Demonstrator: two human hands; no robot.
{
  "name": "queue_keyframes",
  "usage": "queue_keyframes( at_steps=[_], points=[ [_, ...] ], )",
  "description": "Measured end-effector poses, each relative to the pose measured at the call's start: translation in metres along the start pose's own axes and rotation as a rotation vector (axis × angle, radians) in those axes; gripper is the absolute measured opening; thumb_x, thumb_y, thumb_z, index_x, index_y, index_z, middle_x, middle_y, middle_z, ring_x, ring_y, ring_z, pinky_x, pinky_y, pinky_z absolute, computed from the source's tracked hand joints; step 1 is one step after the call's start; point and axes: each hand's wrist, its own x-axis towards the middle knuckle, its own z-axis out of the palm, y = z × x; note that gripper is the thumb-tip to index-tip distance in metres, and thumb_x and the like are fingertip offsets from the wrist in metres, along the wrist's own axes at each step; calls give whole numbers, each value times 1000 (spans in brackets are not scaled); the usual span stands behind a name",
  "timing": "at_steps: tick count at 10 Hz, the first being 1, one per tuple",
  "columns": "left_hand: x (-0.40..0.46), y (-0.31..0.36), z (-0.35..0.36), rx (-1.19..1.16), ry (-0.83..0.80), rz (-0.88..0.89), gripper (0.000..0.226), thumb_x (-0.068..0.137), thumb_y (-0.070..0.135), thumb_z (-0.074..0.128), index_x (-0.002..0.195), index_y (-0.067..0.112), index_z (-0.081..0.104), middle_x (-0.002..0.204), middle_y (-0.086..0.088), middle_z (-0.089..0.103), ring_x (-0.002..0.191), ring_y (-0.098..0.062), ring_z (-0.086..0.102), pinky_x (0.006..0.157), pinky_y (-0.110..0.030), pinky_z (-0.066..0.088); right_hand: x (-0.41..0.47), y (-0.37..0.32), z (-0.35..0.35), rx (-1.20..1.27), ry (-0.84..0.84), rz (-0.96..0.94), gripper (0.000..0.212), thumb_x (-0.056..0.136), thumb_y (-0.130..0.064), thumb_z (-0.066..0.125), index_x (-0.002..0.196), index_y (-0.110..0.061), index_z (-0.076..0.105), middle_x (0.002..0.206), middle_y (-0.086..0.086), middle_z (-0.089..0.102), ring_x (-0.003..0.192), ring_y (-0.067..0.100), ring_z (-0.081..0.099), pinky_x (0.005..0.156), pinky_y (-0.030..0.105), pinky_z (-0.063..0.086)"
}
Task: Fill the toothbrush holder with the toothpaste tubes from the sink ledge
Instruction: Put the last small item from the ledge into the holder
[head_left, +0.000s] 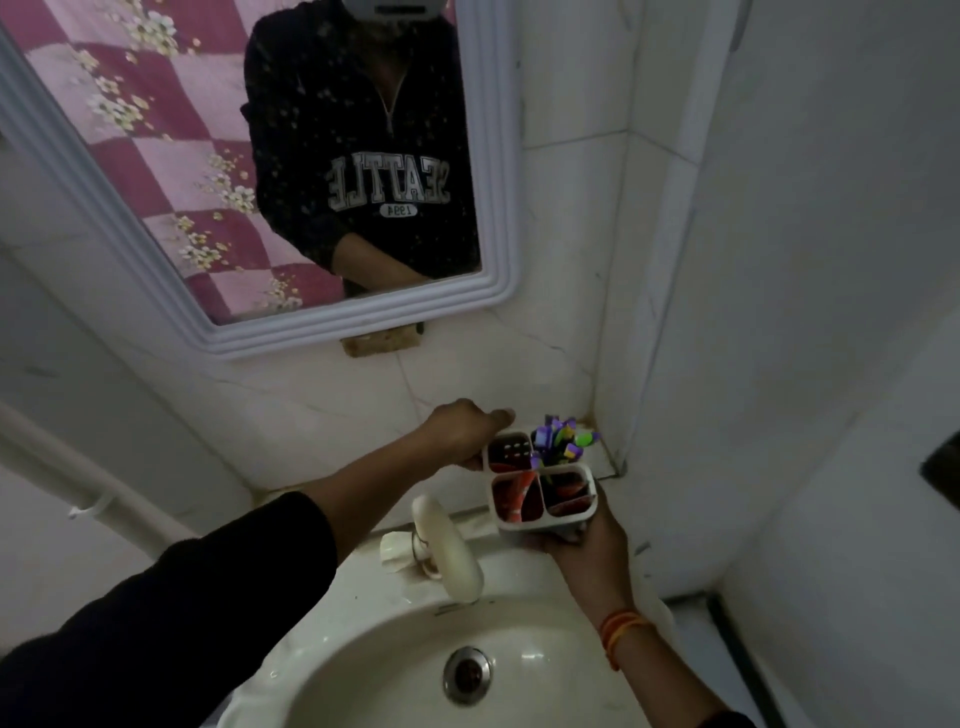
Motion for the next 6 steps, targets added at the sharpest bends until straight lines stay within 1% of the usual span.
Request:
queue_keyframes(
  at_steps=[1,2,3,4,5,6],
  points=[
    [12,17,4,-262,-38,-14,56,85,57,62,106,6,70,103,-14,76,91,-24,74,90,-38,61,41,-7,-12,-91,5,-34,78,67,1,89,130,-34,59,115,-24,66,112,10,64,94,28,54],
    [16,38,12,-540,-131,-96,41,95,47,58,100,7,64,82,-12,70,74,-20,67,70,-30,57,77,-4,-24,-175,14,7,81,66,-2,91,138,-19,58,119,-9,70,116,17,65,98,36,55],
    [20,48,18,-670,-150,-133,35,96,42,56,97,8,62,61,-8,71,66,-20,64,60,-29,54,101,1,-30,-206,4,44,82,65,-2,91,138,-18,57,127,3,70,119,24,65,101,43,55],
    [23,47,22,-728,-120,-120,34,98,38,54,87,7,61,48,-5,69,66,-20,62,59,-29,53,112,-3,-31,-219,-34,47,84,70,7,85,144,-14,52,134,8,66,124,26,61,103,36,51],
    [26,37,26,-740,-87,-101,33,101,34,53,94,4,65,68,-10,75,75,-23,66,68,-30,56,114,-1,-32,-229,-51,62,88,72,8,83,149,-14,45,139,11,62,127,28,58,105,35,48],
    [22,23,29,-619,-13,-102,47,98,41,55,123,1,61,109,-15,68,97,-26,64,82,-31,53,98,-10,-32,-254,7,60,85,77,2,82,150,-11,42,142,13,60,129,31,57,104,34,46]
  ],
)
